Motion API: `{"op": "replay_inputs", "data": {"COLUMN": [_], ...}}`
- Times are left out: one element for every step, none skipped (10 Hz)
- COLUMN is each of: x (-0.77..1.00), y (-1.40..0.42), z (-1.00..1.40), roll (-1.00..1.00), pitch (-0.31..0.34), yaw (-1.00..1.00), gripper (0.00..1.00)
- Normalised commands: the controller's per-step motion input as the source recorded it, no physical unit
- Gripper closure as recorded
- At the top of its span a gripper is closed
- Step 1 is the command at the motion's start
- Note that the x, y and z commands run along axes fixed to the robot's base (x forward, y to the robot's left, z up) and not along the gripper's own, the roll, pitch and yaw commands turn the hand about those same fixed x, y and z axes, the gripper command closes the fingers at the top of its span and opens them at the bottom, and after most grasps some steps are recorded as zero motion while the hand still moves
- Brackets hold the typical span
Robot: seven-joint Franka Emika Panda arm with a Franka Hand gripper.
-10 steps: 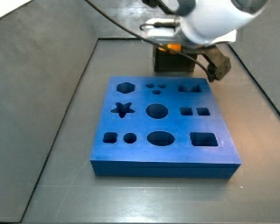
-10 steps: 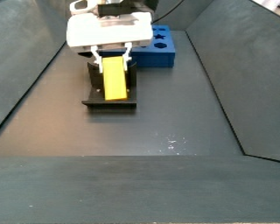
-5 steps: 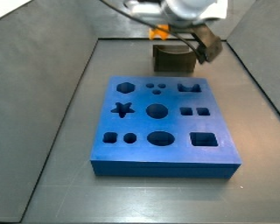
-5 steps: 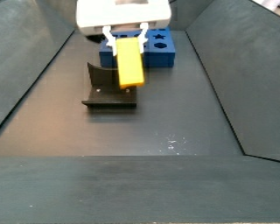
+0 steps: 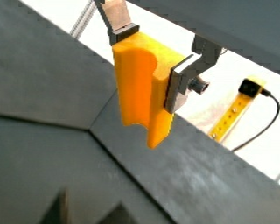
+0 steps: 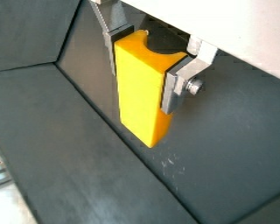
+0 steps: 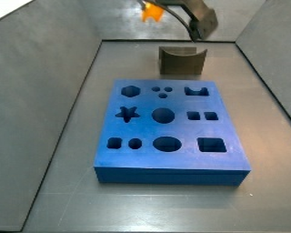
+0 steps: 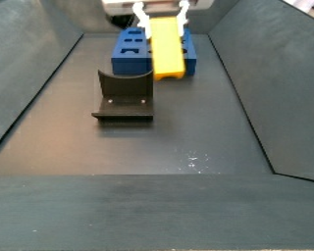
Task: Pick up the arch object. Move up. Place the arch object on the fixture. Regrasp the arch object. Rotate the arch object. Move to above the board. Insert the arch object.
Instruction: Rotate the arch object.
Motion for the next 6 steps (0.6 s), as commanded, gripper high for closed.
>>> {"op": "replay_inputs", "data": {"x": [-1.00,-1.00,-1.00,-1.00,-1.00,-0.89], "y": [0.04,0.03,0.03,0.02,0.01,0.01], "z": [0.75,0.72,0.69,0.64,0.60,0.49], "roll": [-0.10,-0.10,-0.10,-0.10,-0.09,-0.08], "pitch": [-0.018,-0.006,0.007,0.022,0.034,0.047], "yaw": [-0.06,-0.06,-0.06,-0.05,-0.04,-0.03], "gripper": [1.00,1.00,1.00,1.00,1.00,1.00]}}
